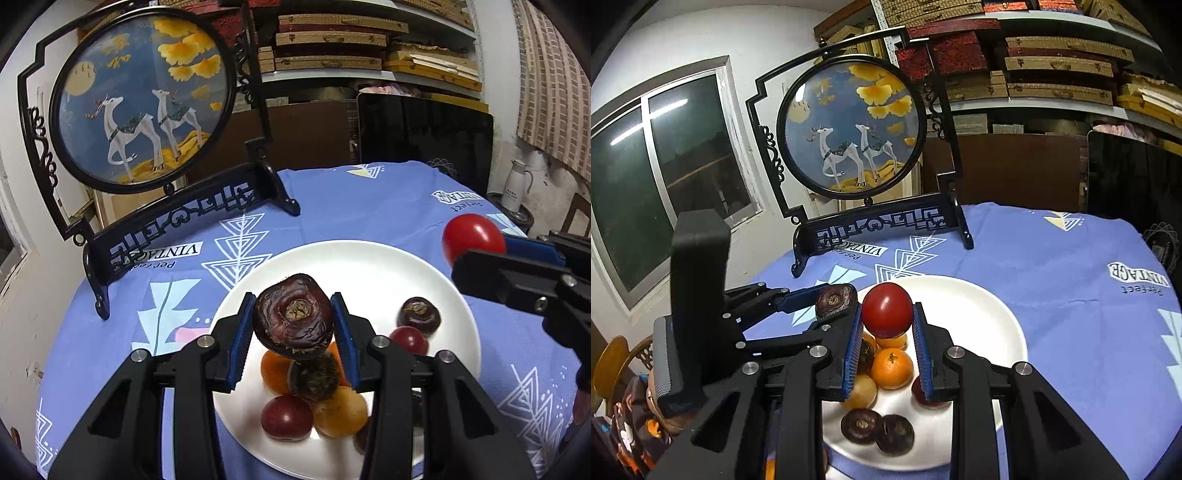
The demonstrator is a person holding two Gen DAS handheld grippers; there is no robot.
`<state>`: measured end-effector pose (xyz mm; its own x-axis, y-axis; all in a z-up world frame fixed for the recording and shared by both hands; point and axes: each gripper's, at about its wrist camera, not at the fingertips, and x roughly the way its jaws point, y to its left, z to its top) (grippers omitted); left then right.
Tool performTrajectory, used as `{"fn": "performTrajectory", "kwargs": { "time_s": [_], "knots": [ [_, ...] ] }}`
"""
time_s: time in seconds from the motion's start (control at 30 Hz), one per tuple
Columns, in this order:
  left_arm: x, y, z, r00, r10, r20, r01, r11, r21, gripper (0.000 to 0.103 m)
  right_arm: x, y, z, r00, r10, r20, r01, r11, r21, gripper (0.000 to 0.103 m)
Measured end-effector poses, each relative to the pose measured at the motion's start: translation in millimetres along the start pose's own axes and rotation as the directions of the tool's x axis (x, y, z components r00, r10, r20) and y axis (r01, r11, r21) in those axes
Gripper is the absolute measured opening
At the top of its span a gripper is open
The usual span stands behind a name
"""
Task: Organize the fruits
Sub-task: 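Carry the red tomato and dark brown fruit over the plate, then open both tools to release the fruits onto the plate, then move both open tools back toward the remaining fruits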
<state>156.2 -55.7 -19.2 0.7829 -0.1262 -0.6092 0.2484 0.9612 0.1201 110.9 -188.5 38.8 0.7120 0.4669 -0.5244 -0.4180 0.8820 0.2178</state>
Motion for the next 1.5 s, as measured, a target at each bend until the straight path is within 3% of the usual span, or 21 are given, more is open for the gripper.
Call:
{"fn": "performTrajectory", "kwargs": {
  "time_s": [0.5, 0.57, 0.67, 0.8, 1.2, 1.5],
  "knots": [
    [13.4, 2.6, -3.1, 1.000, 0.005, -0.015, -0.006, 1.000, -0.011, 0.040, 27.6, -18.4, -7.6, 0.999, -0.034, -0.042, 0.036, 0.999, 0.030, 0.027],
    [16.1, 2.2, -3.7, 1.000, 0.004, -0.023, -0.004, 1.000, -0.013, 0.040, 32.9, -20.9, -8.1, 0.998, -0.037, -0.052, 0.039, 0.999, 0.034, 0.030],
    [17.0, 5.1, -4.6, 1.000, 0.022, -0.017, -0.022, 1.000, -0.019, 0.049, 36.1, -25.1, -10.2, 0.997, -0.051, -0.056, 0.054, 0.998, 0.044, 0.038],
    [15.3, 6.7, -4.2, 1.000, 0.027, -0.006, -0.027, 0.999, -0.021, 0.056, 32.3, -30.4, -10.5, 0.998, -0.051, -0.047, 0.054, 0.997, 0.062, 0.040],
    [8.8, 2.1, -5.4, 0.999, 0.027, 0.018, -0.027, 1.000, 0.007, 0.062, 25.8, -25.3, -10.4, 0.999, -0.042, -0.033, 0.044, 0.997, 0.065, 0.052],
    [3.7, 3.4, -5.0, 0.999, 0.025, 0.027, -0.026, 1.000, 0.008, 0.063, 19.2, -19.2, -8.2, 0.999, -0.033, -0.029, 0.035, 0.998, 0.061, 0.054]
  ]
}}
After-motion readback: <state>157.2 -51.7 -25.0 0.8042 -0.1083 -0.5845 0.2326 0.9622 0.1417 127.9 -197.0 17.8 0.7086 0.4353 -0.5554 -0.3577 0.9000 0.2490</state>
